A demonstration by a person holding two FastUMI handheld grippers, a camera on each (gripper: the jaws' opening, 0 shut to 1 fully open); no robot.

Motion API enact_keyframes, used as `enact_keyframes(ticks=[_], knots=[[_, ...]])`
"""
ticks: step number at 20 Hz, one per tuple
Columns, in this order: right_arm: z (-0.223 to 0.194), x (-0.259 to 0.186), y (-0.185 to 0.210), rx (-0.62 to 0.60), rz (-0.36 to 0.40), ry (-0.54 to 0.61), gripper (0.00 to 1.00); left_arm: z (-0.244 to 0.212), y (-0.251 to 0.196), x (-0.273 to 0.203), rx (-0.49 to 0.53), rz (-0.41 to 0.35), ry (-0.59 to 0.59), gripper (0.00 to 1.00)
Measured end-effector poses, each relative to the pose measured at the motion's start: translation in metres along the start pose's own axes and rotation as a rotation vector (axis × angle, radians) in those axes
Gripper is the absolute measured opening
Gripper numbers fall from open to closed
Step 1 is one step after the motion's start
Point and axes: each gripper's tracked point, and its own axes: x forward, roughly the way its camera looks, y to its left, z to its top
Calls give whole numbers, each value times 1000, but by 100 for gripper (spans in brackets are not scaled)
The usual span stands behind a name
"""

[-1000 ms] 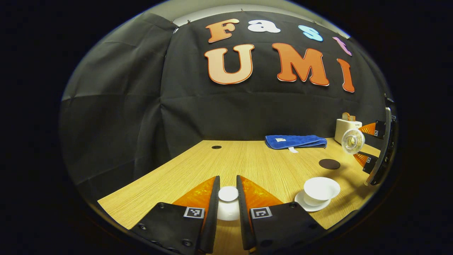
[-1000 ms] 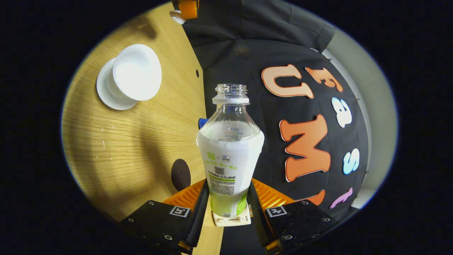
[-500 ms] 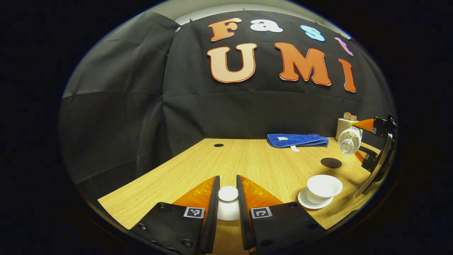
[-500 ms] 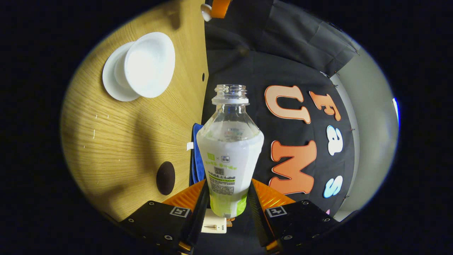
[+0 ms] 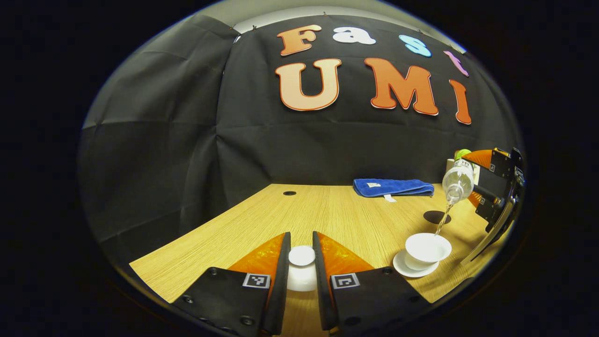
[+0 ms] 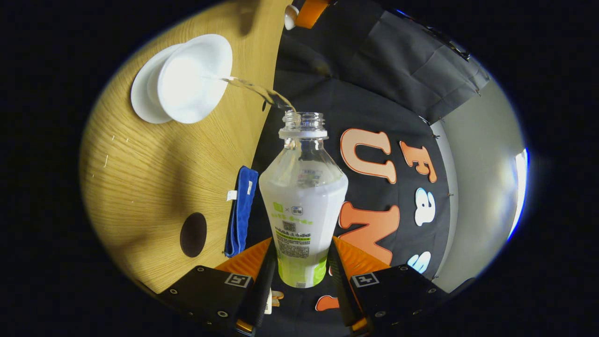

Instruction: Open the teacup lid with one hand, grasp the water bottle and pour water into the teacup with the other hand; after pouring, place the water bottle on the coaster and then close the teacup lid.

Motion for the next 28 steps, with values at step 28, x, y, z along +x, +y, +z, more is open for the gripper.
enact_keyframes(ticks=[28], knots=[[25,14,-71,-318,-285,-187,63,8,3,-2,-2,-5,-12,34]])
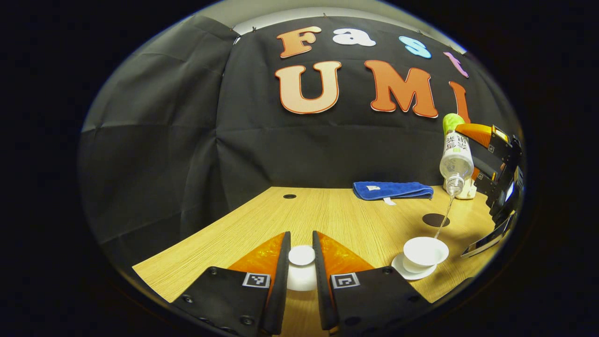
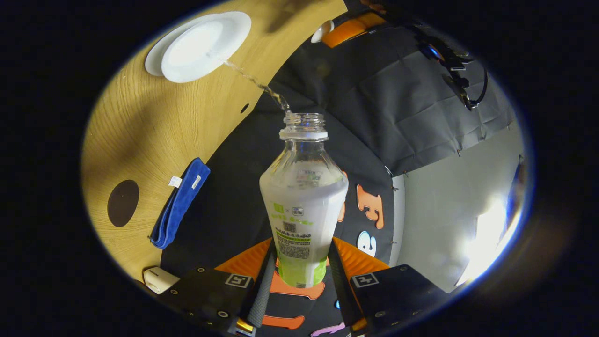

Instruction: Open the teacup lid with one hand, grasp the water bottle and pour water into the teacup with the other hand; after pouring, place the water bottle on the coaster and then close the teacup lid.

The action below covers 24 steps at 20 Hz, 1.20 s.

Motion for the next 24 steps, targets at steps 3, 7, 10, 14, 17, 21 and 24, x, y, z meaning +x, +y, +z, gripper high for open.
enact_keyframes(ticks=[3,7,10,14,17,21,24], knots=[[7,-3,2,-32,-14,-24,63,-2,0,-1,-5,0,4,31],[11,0,2,-56,-40,-35,63,-1,0,-2,-3,6,7,33],[24,-4,10,-33,-22,-52,63,-4,-4,-5,12,-8,3,33],[44,-12,36,33,54,-56,63,-2,-16,-8,12,-32,-2,33],[51,-26,68,202,187,-20,63,2,-29,-8,-3,-61,-9,33],[55,-35,85,339,272,30,64,1,-41,-7,3,-81,-4,33],[43,-37,107,614,368,121,64,16,-61,-6,3,-112,-31,33]])
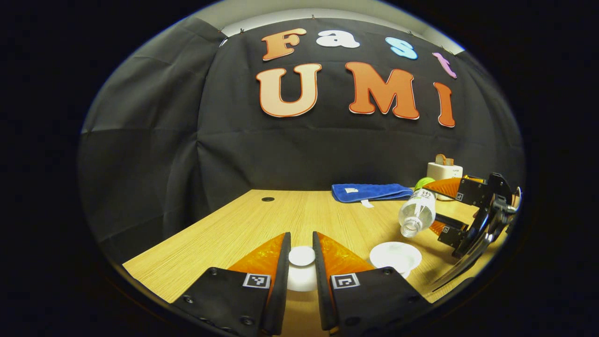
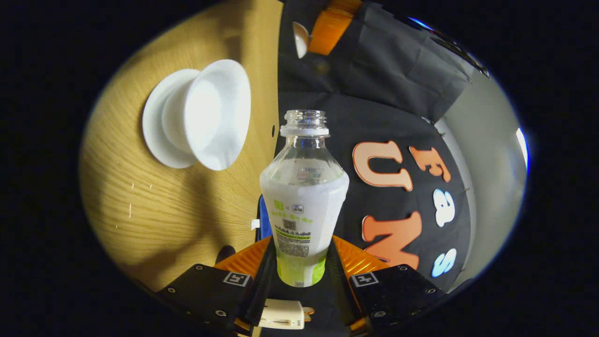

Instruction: Open the teacup lid with one hand, grasp the water bottle and pour water into the teacup with the other hand; after pouring, place the water bottle on the coaster and then close the teacup lid.

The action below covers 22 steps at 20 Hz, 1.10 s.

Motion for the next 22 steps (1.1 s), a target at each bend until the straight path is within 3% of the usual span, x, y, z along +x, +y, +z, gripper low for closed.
enact_keyframes(ticks=[6,14,22], knots=[[-31,14,-42,443,-22,81,64,27,-34,5,5,-58,-55,33],[-99,28,-42,959,38,200,64,39,-69,9,-9,-117,-75,33],[-114,44,-17,1258,114,220,64,18,-109,22,-16,-189,-23,33]])
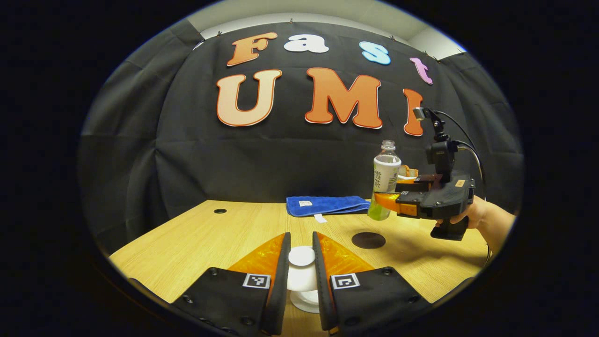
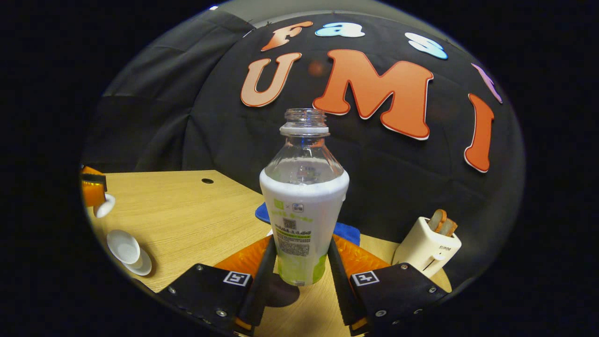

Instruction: Open the teacup lid with one hand, grasp the water bottle and pour water into the teacup with the other hand; after pouring, place the water bottle on the coaster and then close the teacup lid.

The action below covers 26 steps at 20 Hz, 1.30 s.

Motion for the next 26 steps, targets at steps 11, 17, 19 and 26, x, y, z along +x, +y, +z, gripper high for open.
enact_keyframes(ticks=[11,17,19,26], knots=[[-57,17,21,200,100,179,64,-18,2,9,-13,7,58,33],[-58,12,25,173,117,198,64,-19,-6,10,-7,-9,67,33],[-60,13,23,135,100,205,66,-21,-10,11,-2,-20,72,33],[-60,-7,18,127,86,201,95,-48,-21,11,33,-41,126,33]])
